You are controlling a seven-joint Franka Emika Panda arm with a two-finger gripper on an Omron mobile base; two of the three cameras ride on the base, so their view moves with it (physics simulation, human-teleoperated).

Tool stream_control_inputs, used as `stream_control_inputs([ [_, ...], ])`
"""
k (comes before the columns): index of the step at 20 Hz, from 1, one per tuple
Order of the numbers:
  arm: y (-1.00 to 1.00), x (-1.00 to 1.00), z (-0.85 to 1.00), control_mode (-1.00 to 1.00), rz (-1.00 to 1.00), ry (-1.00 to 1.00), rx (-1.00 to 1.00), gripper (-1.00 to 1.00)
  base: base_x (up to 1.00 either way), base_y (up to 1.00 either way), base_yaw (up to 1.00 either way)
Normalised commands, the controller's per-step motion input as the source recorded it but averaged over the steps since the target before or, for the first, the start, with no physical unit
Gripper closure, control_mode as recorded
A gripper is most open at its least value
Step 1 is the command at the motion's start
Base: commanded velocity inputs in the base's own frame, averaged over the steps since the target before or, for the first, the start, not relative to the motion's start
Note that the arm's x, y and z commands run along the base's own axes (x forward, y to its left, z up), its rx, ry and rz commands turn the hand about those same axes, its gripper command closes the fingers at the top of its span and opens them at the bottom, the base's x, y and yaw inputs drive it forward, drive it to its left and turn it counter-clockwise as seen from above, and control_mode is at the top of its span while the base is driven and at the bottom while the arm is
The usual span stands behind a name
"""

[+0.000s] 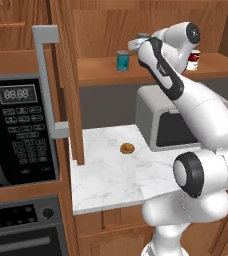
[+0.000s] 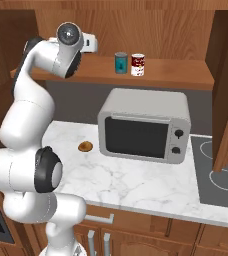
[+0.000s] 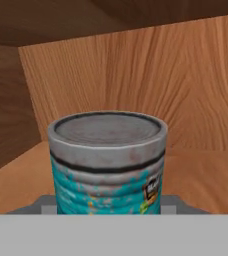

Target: Stack two cans on top of the other two cans in the cabinet.

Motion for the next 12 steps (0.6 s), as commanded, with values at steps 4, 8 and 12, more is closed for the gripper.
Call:
stream_control_inputs([
  [4,0.24,0.16,0.0,-1.0,0.0,-0.18,0.0,1.0,0.0,0.0,0.0],
  [8,0.26,0.16,0.01,-1.0,0.01,-0.16,0.0,1.0,0.0,0.0,0.0],
  [12,0.25,0.19,0.01,-1.0,0.01,-0.03,0.0,1.0,0.0,0.0,0.0],
])
